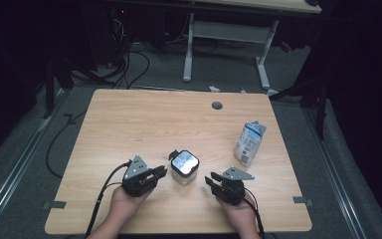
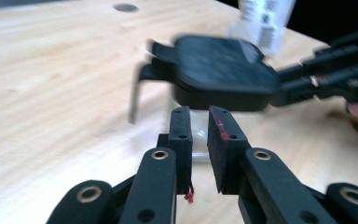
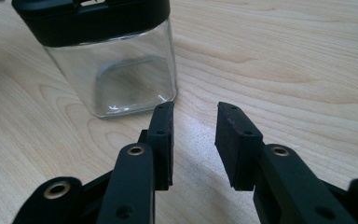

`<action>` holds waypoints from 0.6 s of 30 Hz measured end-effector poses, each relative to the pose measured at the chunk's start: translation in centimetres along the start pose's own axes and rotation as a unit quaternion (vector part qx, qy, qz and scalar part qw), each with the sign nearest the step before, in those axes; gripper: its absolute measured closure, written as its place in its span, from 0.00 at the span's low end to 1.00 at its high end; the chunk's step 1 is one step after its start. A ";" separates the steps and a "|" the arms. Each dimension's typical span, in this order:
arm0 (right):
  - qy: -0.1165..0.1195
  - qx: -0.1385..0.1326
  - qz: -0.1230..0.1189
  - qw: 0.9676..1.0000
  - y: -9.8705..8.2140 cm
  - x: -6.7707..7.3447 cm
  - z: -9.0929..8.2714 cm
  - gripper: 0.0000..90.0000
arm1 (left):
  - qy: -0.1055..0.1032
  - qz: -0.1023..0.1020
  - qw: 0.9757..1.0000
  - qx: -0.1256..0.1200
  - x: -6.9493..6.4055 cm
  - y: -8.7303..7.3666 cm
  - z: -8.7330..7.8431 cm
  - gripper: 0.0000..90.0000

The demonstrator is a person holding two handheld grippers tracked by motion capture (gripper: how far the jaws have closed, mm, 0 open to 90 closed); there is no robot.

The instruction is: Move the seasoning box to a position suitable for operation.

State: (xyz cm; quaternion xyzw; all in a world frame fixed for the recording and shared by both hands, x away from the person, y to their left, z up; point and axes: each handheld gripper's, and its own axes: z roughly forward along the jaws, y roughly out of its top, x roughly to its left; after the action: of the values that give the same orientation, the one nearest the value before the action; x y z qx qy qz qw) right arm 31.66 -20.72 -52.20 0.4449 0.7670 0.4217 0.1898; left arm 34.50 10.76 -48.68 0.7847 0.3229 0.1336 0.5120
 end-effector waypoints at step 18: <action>-0.029 0.002 -0.007 1.000 0.1 0.2 0.0 0.88 | 0.030 0.017 0.999 0.003 0.8 4.3 3.3 1.00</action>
State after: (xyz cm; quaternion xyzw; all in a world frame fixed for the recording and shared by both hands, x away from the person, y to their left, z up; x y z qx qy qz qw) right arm 31.53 -20.52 -52.11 0.4518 0.7652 0.4058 0.2139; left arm 38.51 7.77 -46.37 0.7874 0.3249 0.1652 0.4971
